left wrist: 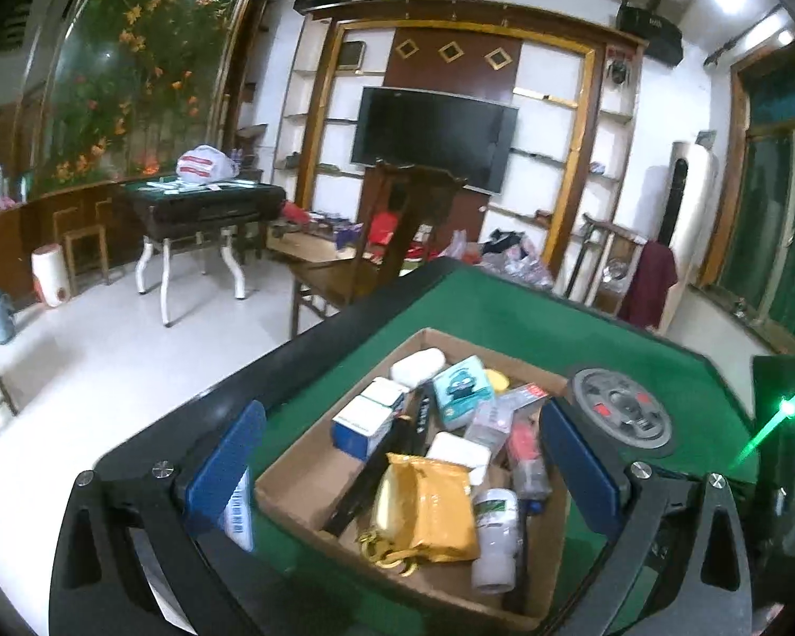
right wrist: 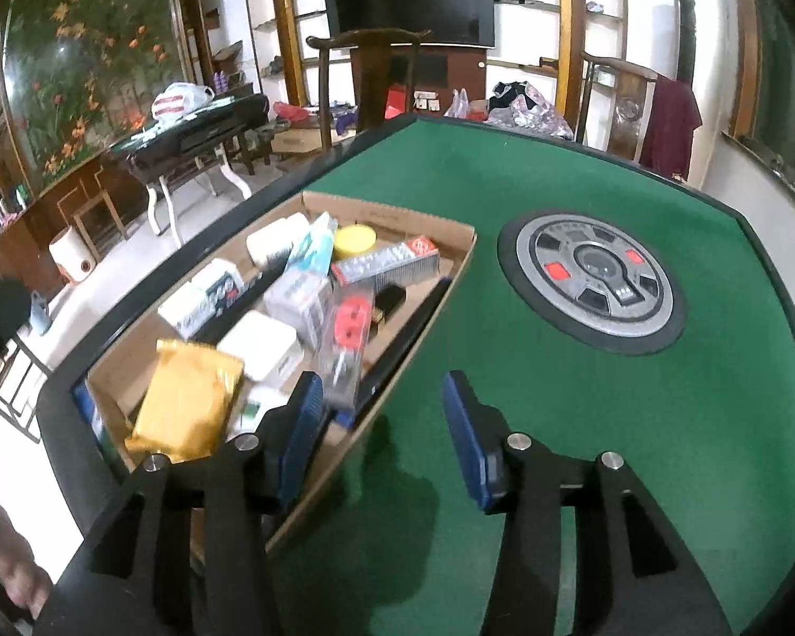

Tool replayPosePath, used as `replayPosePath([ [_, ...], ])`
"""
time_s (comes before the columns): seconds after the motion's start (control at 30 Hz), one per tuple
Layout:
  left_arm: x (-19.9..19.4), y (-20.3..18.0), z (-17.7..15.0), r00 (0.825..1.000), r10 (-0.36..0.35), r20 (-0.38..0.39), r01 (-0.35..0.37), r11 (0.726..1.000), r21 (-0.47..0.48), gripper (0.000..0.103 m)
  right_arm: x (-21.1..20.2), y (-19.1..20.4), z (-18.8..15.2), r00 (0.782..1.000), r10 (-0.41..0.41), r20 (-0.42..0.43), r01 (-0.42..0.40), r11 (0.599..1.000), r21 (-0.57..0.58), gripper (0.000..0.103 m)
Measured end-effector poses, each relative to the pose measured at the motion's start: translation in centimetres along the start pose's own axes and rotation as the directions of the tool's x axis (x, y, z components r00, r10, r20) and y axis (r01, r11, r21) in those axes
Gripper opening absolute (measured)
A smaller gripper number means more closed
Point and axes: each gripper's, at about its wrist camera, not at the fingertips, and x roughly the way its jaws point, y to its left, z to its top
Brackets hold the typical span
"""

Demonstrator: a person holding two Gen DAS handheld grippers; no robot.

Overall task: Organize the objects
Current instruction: 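Move both grippers back from the tray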

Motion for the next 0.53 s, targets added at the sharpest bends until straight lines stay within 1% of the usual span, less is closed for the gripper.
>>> replayPosePath([
  [0.07,-0.4,-0.1,-0.1,1.000,0.013,-0.004,-0.013,1.000,0.007,0.102,-0.2,0.2,-0.6,1.000,0.003,-0.005,-0.003,1.000,-0.012,0.046],
  [0.2,-0.3,-0.2,-0.3,0.999,0.021,-0.031,-0.021,1.000,-0.010,0.102,-0.9,0.9,-1.4,1.000,-0.009,0.005,0.009,0.998,-0.056,0.046],
  [0.4,-0.2,-0.7,-0.8,0.993,0.105,-0.058,-0.104,0.994,0.023,0.102,-1.7,2.2,-2.3,1.000,-0.024,0.016,0.026,0.993,-0.111,0.048],
  [0.53,0.2,-1.1,-0.9,0.984,0.164,-0.073,-0.160,0.986,0.053,0.102,-1.6,2.7,-2.6,1.000,-0.017,0.008,0.018,0.991,-0.132,0.050],
])
